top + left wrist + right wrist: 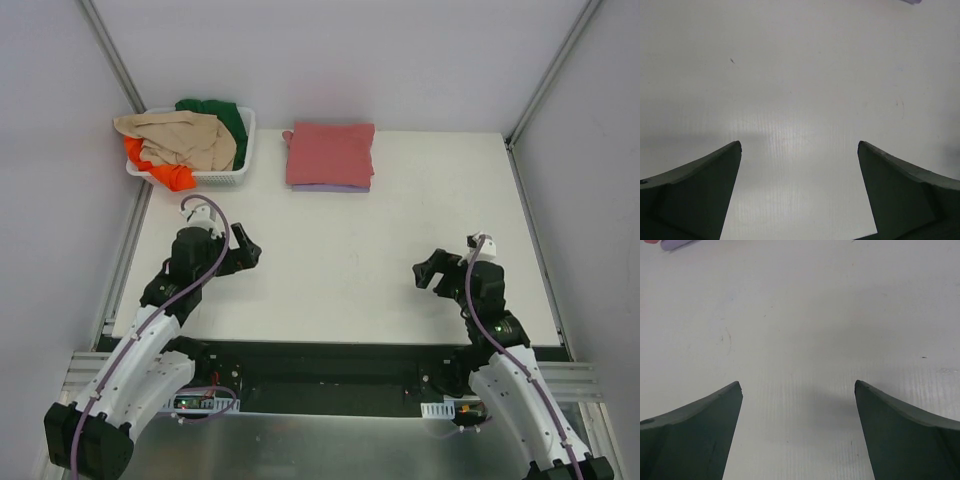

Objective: Fold and stack the t-shirts
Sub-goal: Grab crumpled tshirt from bin with the left arm

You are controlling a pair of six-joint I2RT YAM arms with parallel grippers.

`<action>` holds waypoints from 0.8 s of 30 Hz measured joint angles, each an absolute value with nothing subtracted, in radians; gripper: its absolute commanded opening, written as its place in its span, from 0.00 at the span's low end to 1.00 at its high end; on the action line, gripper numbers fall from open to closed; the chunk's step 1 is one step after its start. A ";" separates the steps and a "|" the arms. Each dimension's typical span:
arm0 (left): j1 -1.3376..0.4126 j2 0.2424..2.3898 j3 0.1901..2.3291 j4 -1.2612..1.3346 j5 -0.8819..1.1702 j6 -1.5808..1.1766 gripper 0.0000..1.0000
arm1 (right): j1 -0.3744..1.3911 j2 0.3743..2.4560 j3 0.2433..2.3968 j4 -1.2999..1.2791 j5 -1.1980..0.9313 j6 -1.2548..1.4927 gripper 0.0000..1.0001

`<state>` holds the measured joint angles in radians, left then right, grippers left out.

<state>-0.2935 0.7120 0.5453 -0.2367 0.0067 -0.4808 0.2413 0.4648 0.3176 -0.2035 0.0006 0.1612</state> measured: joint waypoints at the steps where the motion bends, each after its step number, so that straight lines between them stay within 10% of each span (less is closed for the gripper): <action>1: -0.294 0.719 0.545 -0.230 0.014 -0.484 0.99 | 0.241 0.454 0.313 -0.204 -0.006 0.164 0.96; 24: -0.159 1.391 1.208 -0.226 -0.181 -0.522 0.99 | 0.241 0.416 0.280 -0.183 -0.062 0.179 0.96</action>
<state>-0.1593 1.3914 1.2083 -0.2256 -0.1806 -0.5217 0.2413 0.4160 0.2798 -0.1825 -0.0616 0.1795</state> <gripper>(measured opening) 0.990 0.961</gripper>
